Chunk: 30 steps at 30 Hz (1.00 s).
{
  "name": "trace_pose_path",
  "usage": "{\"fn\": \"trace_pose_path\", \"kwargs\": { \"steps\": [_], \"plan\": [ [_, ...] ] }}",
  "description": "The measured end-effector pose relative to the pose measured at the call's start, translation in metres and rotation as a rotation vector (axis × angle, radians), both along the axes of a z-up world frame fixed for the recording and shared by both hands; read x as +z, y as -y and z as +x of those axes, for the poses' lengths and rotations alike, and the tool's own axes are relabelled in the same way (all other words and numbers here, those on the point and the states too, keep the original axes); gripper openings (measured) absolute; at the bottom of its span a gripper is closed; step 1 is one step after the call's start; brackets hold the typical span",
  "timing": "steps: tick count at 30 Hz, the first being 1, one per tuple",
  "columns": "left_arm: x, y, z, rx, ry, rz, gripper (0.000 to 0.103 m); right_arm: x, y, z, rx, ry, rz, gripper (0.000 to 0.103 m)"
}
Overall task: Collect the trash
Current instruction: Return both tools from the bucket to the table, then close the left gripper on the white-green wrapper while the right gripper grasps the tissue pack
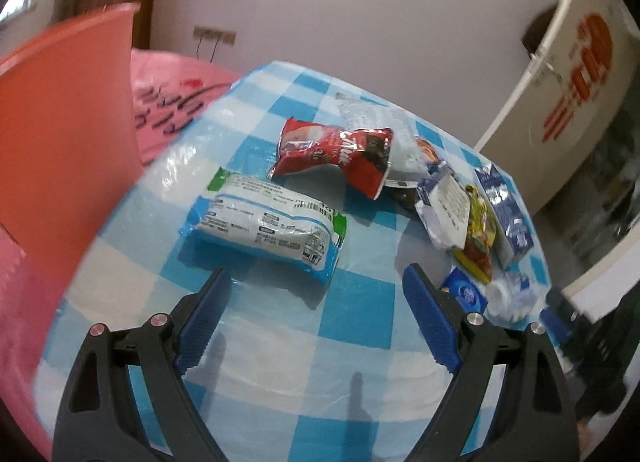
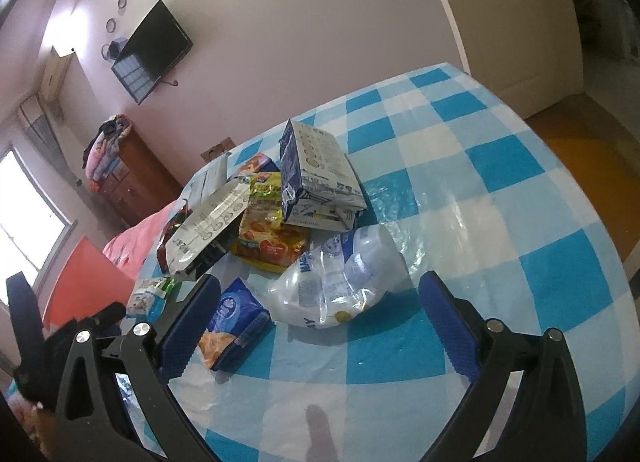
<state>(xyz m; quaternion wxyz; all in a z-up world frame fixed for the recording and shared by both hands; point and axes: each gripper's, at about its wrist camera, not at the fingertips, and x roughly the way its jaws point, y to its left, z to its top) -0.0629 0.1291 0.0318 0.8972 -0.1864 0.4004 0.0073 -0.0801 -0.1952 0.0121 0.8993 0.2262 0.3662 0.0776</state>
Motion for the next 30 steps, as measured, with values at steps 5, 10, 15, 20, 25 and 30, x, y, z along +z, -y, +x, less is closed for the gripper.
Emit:
{"fn": "trace_pose_path", "kwargs": {
  "steps": [5, 10, 15, 20, 25, 30],
  "plan": [
    [-0.007, -0.011, 0.023, 0.061, -0.033, -0.09, 0.088, -0.003, 0.0, 0.001, 0.017, 0.001, 0.001, 0.098],
    [-0.011, -0.015, 0.05, 0.128, -0.082, -0.056, 0.088, -0.003, 0.006, 0.001, 0.023, 0.014, 0.026, 0.098],
    [-0.011, -0.017, 0.073, 0.175, -0.109, -0.002, 0.088, -0.002, 0.01, 0.001, 0.044, 0.026, 0.067, 0.098],
    [-0.015, -0.01, 0.084, 0.178, -0.152, 0.126, 0.088, 0.002, 0.012, 0.001, 0.062, 0.046, 0.09, 0.098],
    [-0.022, 0.002, 0.083, 0.161, -0.182, 0.249, 0.088, 0.002, 0.016, 0.001, 0.079, 0.051, 0.113, 0.098],
    [-0.024, 0.006, 0.082, 0.173, -0.193, 0.303, 0.074, 0.004, 0.015, -0.001, 0.098, 0.053, 0.116, 0.098]
  ]
}}
